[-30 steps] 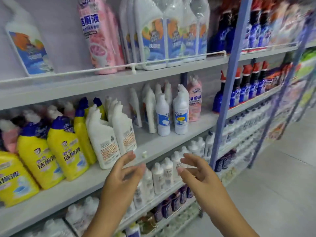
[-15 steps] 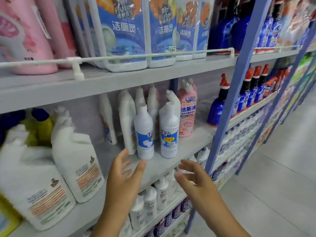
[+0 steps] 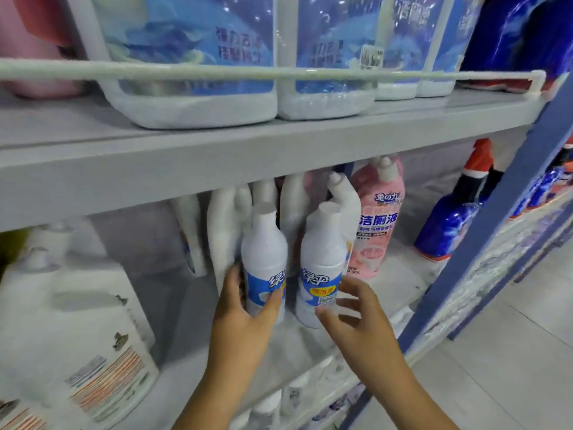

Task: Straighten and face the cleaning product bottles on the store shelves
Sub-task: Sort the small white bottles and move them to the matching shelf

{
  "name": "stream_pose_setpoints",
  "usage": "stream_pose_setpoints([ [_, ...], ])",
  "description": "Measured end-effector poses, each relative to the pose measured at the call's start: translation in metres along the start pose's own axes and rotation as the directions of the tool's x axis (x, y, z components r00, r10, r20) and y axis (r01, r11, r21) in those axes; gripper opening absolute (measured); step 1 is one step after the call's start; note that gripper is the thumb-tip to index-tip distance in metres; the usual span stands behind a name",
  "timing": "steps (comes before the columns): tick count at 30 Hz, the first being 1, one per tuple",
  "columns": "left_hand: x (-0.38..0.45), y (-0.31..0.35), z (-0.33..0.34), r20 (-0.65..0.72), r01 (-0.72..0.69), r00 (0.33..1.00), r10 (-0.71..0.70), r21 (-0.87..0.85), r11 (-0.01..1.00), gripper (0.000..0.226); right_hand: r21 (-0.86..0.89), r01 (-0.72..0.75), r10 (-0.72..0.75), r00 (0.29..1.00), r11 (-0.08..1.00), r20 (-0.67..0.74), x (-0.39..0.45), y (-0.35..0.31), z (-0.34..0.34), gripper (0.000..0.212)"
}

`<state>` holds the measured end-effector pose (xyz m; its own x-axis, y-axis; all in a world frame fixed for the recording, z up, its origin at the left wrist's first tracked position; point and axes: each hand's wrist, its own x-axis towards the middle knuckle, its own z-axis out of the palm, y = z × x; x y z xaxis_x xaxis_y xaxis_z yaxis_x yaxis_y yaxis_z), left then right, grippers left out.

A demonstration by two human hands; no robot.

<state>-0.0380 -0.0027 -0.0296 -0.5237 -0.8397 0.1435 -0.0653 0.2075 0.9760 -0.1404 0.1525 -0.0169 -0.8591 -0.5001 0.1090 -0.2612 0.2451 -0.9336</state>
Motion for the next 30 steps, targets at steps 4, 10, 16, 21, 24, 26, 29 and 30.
stream_pose_setpoints([
  [4, 0.005, 0.006, 0.009, -0.022, 0.056, 0.998, -0.056, 0.006, 0.998, 0.064, 0.007, 0.055, -0.056, 0.993, 0.998, 0.104, 0.024, 0.006, -0.002, 0.058],
  [10, -0.007, 0.015, 0.017, -0.198, 0.100, 0.976, -0.086, 0.058, 0.993, 0.065, 0.074, 0.153, -0.166, 0.961, 0.985, 0.223, 0.055, 0.012, -0.001, 0.067],
  [16, -0.051, 0.029, 0.006, -0.403, 0.133, 0.911, -0.092, 0.076, 0.988, 0.065, 0.181, 0.173, -0.234, 0.882, 0.968, 0.409, 0.067, 0.013, -0.003, 0.059],
  [21, -0.117, 0.047, -0.015, -0.616, 0.195, 0.779, -0.115, 0.064, 0.979, 0.072, 0.300, 0.152, -0.309, 0.746, 0.942, 0.590, 0.040, 0.005, 0.014, 0.062],
  [24, -0.165, 0.055, -0.035, -0.734, 0.239, 0.669, -0.116, 0.065, 0.969, 0.063, 0.359, 0.149, -0.368, 0.636, 0.921, 0.678, 0.008, -0.009, 0.027, 0.062],
  [26, -0.197, 0.064, -0.052, -0.794, 0.263, 0.600, -0.099, 0.078, 0.962, 0.055, 0.396, 0.110, -0.385, 0.568, 0.912, 0.728, -0.017, -0.022, 0.035, 0.061],
  [29, -0.241, 0.075, -0.079, -0.868, 0.266, 0.494, -0.046, 0.101, 0.959, 0.053, 0.419, 0.061, -0.399, 0.450, 0.906, 0.799, -0.058, -0.043, 0.047, 0.056],
  [30, -0.255, 0.079, -0.087, -0.887, 0.260, 0.462, -0.031, 0.102, 0.960, 0.053, 0.420, 0.053, -0.402, 0.416, 0.906, 0.816, -0.072, -0.050, 0.049, 0.055],
])
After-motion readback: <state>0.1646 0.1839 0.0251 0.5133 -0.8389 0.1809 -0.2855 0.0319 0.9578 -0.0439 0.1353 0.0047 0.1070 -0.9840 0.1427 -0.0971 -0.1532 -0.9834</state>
